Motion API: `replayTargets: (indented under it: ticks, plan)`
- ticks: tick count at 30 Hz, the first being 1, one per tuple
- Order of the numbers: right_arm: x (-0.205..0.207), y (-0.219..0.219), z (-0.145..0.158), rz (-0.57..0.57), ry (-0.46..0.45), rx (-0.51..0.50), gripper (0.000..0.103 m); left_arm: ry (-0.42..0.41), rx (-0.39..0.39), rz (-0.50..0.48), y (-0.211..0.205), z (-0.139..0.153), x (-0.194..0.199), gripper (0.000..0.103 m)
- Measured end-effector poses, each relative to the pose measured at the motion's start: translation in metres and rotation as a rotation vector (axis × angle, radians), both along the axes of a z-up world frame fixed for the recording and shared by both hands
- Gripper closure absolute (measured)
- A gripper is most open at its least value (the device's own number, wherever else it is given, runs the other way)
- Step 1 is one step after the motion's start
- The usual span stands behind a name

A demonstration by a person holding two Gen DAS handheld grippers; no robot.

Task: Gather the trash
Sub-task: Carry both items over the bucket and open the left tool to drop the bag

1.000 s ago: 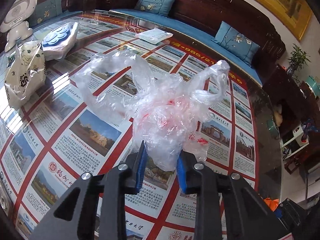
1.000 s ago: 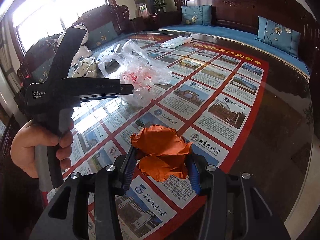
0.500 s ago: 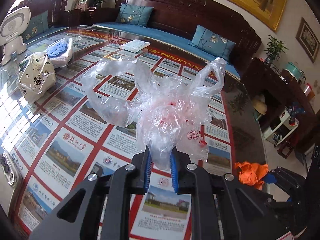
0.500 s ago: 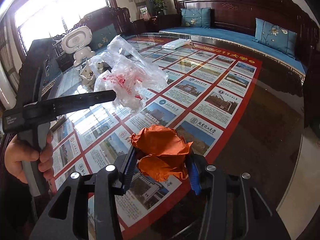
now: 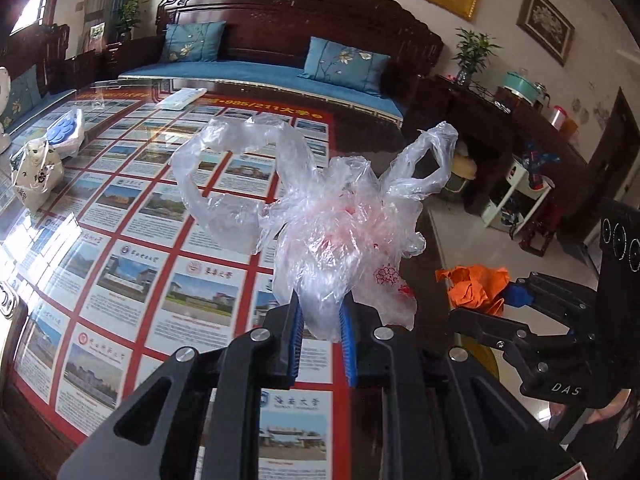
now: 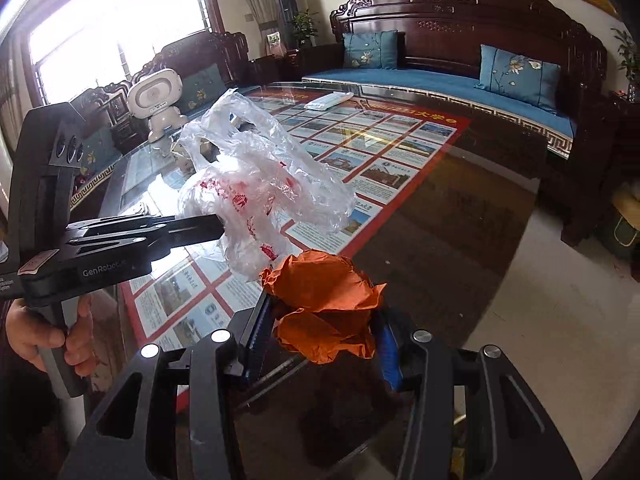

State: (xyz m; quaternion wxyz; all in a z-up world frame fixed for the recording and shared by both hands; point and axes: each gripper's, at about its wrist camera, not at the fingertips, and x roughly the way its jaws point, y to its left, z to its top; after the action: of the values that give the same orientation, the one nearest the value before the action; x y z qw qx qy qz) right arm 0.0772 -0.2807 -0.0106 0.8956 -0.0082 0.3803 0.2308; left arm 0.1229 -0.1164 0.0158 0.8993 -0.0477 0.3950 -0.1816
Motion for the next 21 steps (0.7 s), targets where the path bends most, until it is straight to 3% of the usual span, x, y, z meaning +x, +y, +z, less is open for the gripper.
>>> replayTargets:
  ticks: [9, 21]
  plan:
    - [-0.051, -0.099, -0.006, -0.163, 0.004, -0.018, 0.058, 0.014, 0.036, -0.172, -0.098, -0.005, -0.027, 0.086]
    - [-0.110, -0.209, -0.053, -0.362, 0.096, -0.017, 0.058, 0.104, 0.067, -0.396, -0.233, -0.047, -0.040, 0.086]
